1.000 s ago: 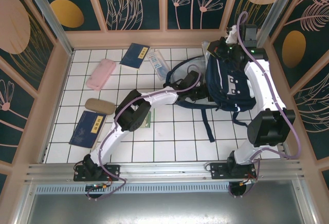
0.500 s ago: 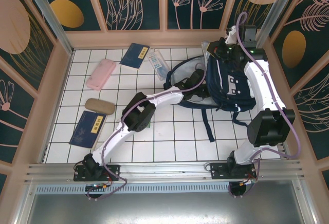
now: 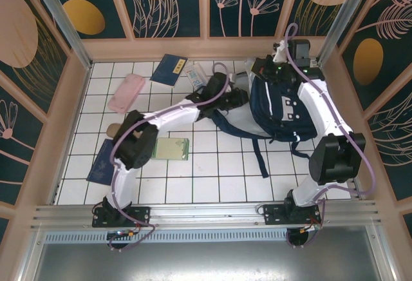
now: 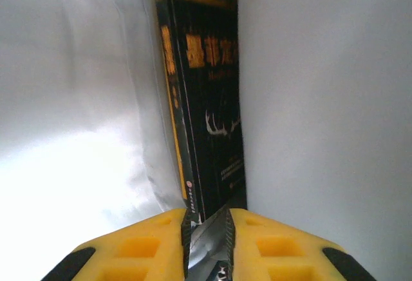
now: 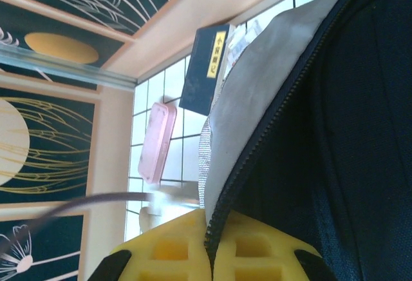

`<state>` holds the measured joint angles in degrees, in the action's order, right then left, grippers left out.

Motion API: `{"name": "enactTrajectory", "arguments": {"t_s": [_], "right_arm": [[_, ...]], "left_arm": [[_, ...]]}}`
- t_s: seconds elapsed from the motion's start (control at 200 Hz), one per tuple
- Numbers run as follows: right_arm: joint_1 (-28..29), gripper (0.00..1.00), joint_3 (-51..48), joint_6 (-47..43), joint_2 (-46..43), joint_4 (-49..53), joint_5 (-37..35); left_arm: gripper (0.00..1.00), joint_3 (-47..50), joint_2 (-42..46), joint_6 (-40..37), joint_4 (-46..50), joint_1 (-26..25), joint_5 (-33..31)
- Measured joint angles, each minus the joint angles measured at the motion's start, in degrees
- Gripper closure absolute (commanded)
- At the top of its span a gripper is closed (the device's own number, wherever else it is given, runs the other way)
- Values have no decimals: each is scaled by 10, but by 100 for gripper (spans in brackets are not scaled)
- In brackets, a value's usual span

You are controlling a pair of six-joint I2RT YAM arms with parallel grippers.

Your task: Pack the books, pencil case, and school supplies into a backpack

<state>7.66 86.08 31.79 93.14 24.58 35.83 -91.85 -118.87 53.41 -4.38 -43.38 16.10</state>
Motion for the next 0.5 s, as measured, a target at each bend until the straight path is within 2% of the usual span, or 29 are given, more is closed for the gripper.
{"name": "enactTrajectory", "arguments": {"t_s": [0.37, 0.5], "right_arm": [[81, 100, -73, -12, 11, -61, -46], [105, 87, -76, -18, 32, -68, -70]], "left_arm": [[74, 215, 189, -27, 39, 113, -54], [74, 266, 248, -37, 86, 159, -89]]}}
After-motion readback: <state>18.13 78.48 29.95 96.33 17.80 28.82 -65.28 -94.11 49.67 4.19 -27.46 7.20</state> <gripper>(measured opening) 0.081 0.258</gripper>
